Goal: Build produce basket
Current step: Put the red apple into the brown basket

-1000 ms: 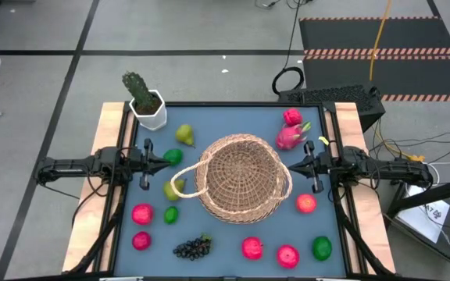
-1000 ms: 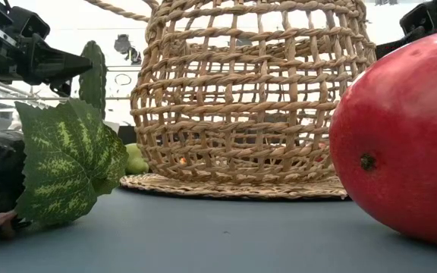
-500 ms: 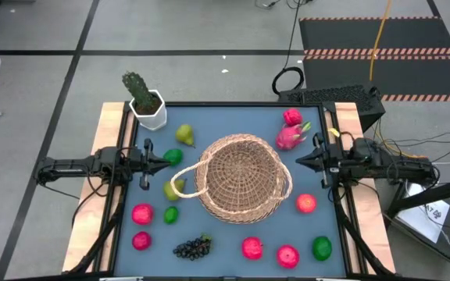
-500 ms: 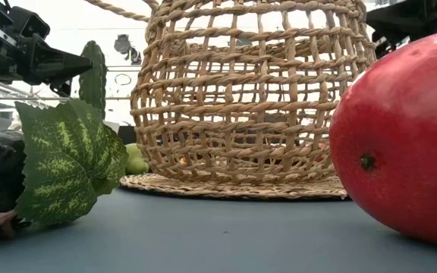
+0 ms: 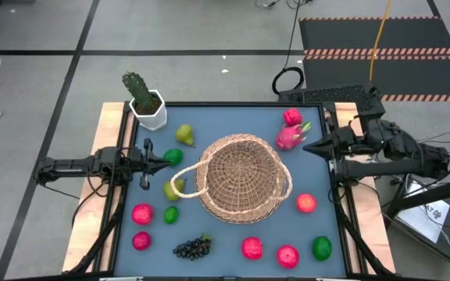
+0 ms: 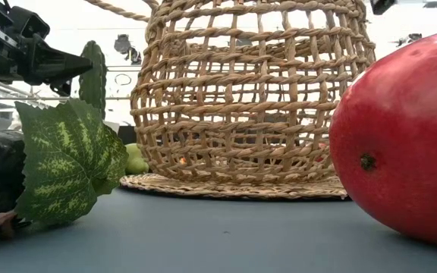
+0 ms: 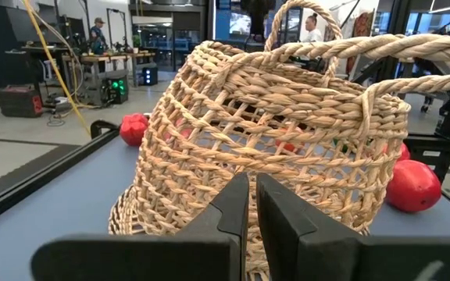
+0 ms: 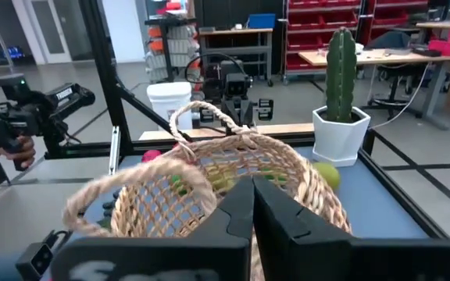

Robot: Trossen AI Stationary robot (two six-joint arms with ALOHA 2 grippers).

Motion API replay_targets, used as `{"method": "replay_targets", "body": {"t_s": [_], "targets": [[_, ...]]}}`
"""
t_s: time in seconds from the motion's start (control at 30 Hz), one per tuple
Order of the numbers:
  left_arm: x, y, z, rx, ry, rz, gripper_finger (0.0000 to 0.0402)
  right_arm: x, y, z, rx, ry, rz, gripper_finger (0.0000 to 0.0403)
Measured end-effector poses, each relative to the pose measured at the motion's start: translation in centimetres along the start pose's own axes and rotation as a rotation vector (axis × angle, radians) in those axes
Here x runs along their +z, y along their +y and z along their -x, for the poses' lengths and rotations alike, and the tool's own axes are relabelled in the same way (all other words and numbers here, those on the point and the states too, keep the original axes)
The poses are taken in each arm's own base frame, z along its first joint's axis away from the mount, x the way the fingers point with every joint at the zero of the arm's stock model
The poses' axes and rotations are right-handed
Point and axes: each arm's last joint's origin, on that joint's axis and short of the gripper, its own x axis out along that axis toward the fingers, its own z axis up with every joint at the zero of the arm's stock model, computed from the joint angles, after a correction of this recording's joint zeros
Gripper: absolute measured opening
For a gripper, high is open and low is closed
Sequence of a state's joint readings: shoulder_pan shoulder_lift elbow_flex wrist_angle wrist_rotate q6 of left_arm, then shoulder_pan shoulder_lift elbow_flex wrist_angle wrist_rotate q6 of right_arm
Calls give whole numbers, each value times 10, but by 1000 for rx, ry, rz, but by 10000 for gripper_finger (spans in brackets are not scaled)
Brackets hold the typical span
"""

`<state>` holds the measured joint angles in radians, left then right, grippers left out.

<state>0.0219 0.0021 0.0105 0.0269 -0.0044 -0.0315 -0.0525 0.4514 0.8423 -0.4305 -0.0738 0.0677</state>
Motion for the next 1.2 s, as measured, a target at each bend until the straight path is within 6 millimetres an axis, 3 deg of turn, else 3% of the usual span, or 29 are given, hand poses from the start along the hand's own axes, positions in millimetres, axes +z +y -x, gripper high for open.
{"method": "replay_targets", "body": {"t_s": [0.4, 0.7, 0.93, 1.2], "targets": [[0, 0, 0, 2, 0, 85, 31, 51, 3, 0, -8, 72, -29, 0], [12, -3, 1, -104, -70, 134, 30, 51, 1, -1, -86, 101, -56, 0], [67, -6, 11, -158, -149, 96, 30, 48, 1, -1, -88, 135, -57, 0], [149, -8, 18, -116, -31, 53, 30, 48, 1, -1, -87, 132, -53, 0]]}}
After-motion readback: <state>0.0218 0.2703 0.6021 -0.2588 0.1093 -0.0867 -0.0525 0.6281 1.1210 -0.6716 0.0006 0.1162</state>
